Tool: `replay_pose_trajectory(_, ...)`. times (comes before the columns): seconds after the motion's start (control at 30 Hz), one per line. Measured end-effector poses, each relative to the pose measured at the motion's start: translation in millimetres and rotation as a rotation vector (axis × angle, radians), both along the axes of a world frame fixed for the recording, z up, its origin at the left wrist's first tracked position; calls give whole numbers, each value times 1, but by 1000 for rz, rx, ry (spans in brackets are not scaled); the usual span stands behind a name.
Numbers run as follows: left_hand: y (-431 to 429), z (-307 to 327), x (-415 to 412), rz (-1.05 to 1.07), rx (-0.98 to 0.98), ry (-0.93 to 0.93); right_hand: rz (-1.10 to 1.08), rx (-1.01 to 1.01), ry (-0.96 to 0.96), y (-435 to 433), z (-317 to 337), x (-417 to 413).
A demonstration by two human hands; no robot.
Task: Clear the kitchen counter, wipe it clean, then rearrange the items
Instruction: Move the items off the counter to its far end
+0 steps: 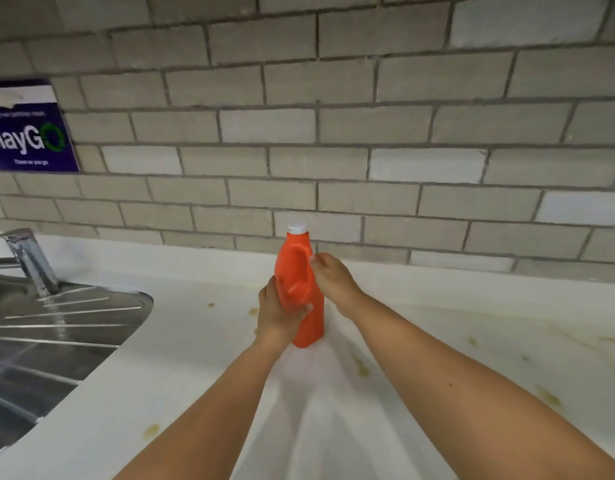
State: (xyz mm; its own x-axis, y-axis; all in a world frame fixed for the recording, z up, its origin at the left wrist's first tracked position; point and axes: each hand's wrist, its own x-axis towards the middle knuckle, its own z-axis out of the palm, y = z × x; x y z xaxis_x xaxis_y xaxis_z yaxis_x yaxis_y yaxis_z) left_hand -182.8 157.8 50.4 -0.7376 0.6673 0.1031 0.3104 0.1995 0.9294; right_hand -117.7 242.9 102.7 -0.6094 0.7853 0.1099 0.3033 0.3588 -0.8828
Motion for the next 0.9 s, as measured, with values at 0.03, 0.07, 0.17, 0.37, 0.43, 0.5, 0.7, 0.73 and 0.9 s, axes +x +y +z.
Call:
replay_pose_trajectory(0.03,2,-1,-3,-18,-5,4,16,-17,-24,0,0,-5)
replay_pose_trajectory(0.07,4,-3,-6,-30,-8,5,17,-35,-30,0,0,-9)
replay_pose_trajectory(0.17,10,-9,-14,-30,-3,14,-10,-42,14,0,-6,-16)
replay_pose_trajectory(0.37,12,-19,-21,-32,22,8,0,37,43,4,-12,-15)
replay_pose_trajectory(0.43,11,-20,-20,-37,40,2,8,47,58,4,-13,-14)
replay_pose_trajectory(0.5,10,-20,-16,-57,86,-29,19,36,99,2,-15,-12)
replay_pose_trajectory(0.7,3,-12,7,-137,187,-75,20,61,181,-9,-13,1)
replay_pose_trajectory(0.73,3,-10,12,-151,194,-69,5,69,200,-10,-10,6)
replay_pose_trajectory(0.9,15,10,45,-222,234,-33,-111,124,280,-12,12,42)
